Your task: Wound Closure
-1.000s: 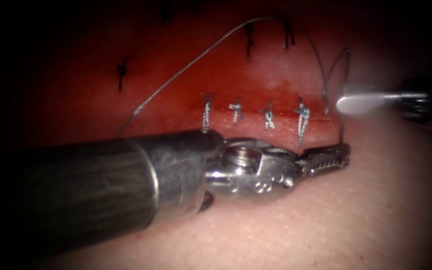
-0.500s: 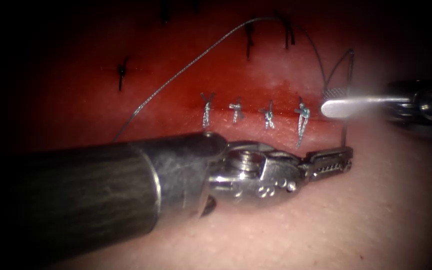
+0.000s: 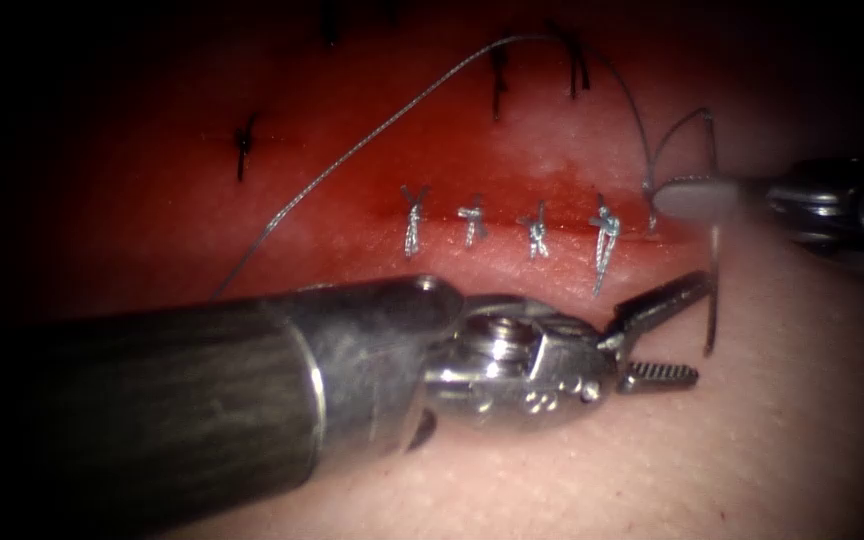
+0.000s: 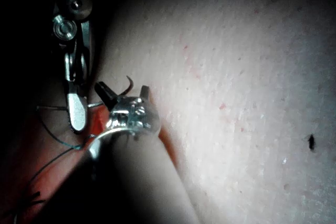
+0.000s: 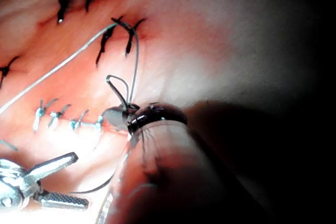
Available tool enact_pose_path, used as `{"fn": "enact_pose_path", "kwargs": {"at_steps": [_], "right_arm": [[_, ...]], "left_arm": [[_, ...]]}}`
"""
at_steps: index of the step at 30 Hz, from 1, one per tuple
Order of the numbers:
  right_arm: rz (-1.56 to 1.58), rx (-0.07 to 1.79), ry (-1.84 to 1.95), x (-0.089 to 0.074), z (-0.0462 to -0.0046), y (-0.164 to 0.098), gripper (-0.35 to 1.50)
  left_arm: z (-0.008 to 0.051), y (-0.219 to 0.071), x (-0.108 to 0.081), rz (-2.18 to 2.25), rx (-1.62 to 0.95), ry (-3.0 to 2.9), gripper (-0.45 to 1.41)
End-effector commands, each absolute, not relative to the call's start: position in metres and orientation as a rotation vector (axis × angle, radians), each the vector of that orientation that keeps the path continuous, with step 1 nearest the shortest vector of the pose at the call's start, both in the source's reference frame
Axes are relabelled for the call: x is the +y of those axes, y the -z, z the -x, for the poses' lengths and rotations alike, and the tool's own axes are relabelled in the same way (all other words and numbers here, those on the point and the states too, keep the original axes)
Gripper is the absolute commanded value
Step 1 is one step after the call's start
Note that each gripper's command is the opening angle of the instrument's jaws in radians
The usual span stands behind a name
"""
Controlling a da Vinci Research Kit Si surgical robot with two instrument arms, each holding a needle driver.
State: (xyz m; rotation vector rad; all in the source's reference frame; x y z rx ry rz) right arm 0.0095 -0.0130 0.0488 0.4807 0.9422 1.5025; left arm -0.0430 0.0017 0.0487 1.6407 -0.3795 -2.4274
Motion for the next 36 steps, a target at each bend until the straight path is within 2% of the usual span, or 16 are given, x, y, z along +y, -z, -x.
{"fn": "enact_pose_path", "kwargs": {"at_steps": [1, 5, 7, 8, 9, 11, 12, 13, 21, 36], "right_arm": [[-0.481, 0.974, -1.485, -0.0123, -0.0098, -0.0490, -0.35], [-0.435, 1.119, -1.372, -0.0112, -0.0092, -0.0484, -0.35], [-0.418, 1.166, -1.314, -0.0105, -0.0090, -0.0481, -0.35], [-0.417, 1.174, -1.302, -0.0103, -0.0089, -0.0480, -0.35], [-0.411, 1.177, -1.278, -0.0101, -0.0089, -0.0479, -0.35], [-0.408, 1.213, -1.242, -0.0099, -0.0090, -0.0477, -0.35], [-0.402, 1.224, -1.231, -0.0098, -0.0090, -0.0477, -0.35], [-0.390, 1.241, -1.201, -0.0097, -0.0091, -0.0476, -0.35], [-0.290, 1.385, -1.028, -0.0092, -0.0100, -0.0471, -0.35], [-0.007, 1.489, -0.690, -0.0094, -0.0120, -0.0470, -0.35]], "left_arm": [[0.0437, -0.0492, 0.0023, -1.694, -0.331, 2.427, 0.83], [0.0434, -0.0493, 0.0035, -1.814, -0.219, 2.461, 1.01], [0.0431, -0.0496, 0.0039, -1.843, -0.190, 2.469, 0.99], [0.0429, -0.0498, 0.0041, -1.853, -0.175, 2.480, 0.89], [0.0427, -0.0502, 0.0044, -1.869, -0.129, 2.506, 0.71], [0.0425, -0.0509, 0.0049, -1.865, -0.050, 2.540, 0.04], [0.0425, -0.0515, 0.0053, -1.845, -0.007, 2.567, -0.37], [0.0425, -0.0520, 0.0056, -1.836, 0.035, 2.603, -0.45], [0.0438, -0.0561, 0.0069, -1.624, 0.372, 2.850, -0.45], [0.0430, -0.0587, 0.0086, -1.330, 0.414, 3.015, -0.45]]}}
